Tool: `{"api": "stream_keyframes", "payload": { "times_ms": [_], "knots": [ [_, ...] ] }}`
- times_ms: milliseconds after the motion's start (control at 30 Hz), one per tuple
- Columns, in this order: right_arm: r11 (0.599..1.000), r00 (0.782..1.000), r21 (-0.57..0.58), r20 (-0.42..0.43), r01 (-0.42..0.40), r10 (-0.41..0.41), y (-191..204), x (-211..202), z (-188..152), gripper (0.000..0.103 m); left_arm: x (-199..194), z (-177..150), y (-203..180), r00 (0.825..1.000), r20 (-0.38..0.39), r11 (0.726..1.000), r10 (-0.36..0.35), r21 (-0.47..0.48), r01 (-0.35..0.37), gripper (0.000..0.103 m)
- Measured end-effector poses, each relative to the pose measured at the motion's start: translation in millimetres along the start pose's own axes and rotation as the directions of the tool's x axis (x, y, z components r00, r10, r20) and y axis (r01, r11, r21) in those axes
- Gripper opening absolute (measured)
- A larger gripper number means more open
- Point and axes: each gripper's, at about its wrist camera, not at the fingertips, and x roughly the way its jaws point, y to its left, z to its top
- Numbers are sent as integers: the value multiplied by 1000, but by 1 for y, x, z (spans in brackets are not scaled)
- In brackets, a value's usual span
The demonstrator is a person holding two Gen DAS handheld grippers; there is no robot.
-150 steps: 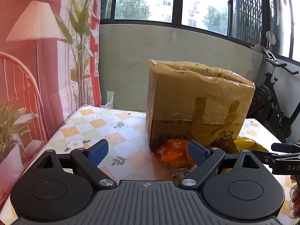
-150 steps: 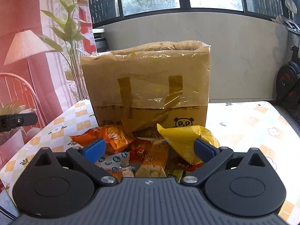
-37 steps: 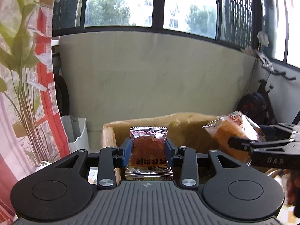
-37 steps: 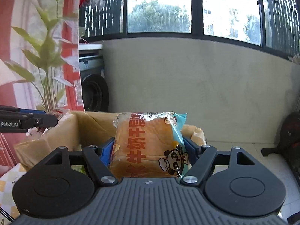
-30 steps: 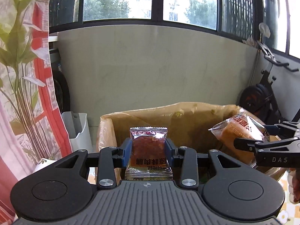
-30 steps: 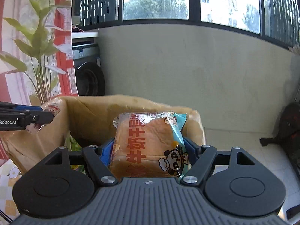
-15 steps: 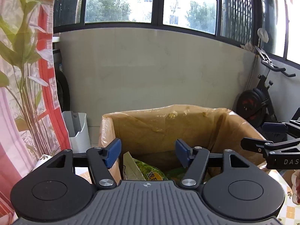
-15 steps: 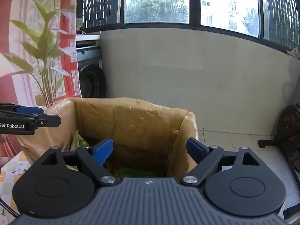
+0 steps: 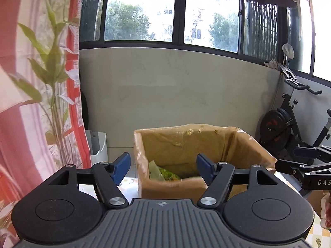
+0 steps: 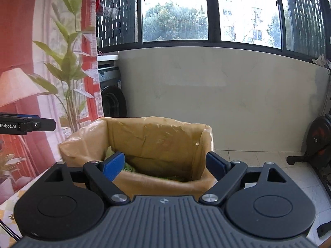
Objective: Organize snacks
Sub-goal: 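Move both open tools back down toward the remaining snacks on the table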
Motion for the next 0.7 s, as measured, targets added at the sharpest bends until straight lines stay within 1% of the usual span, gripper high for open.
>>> {"api": "stream_keyframes", "payload": {
  "times_ms": [133, 333, 533, 700],
  "knots": [
    [1000, 1000, 18, 5, -14, 13, 10, -24, -20, 88, -26, -20, 5, 1000, 1, 1000, -1, -1, 1, 73],
    [1000, 1000, 28, 4, -11, 11, 28, -49, -58, 88, -57, -63, 15, 1000, -18, 999, 0, -36, -1, 73],
    [998, 1000, 59, -22, 1, 1, 43, -60, -98, 88, -67, -107, 22, 998, -60, 998, -1, -64, -3, 73],
    [999, 998, 45, -57, 13, -10, 55, -61, -130, 88, -68, -135, 27, 996, -90, 998, 11, -62, -17, 73]
  ]
}}
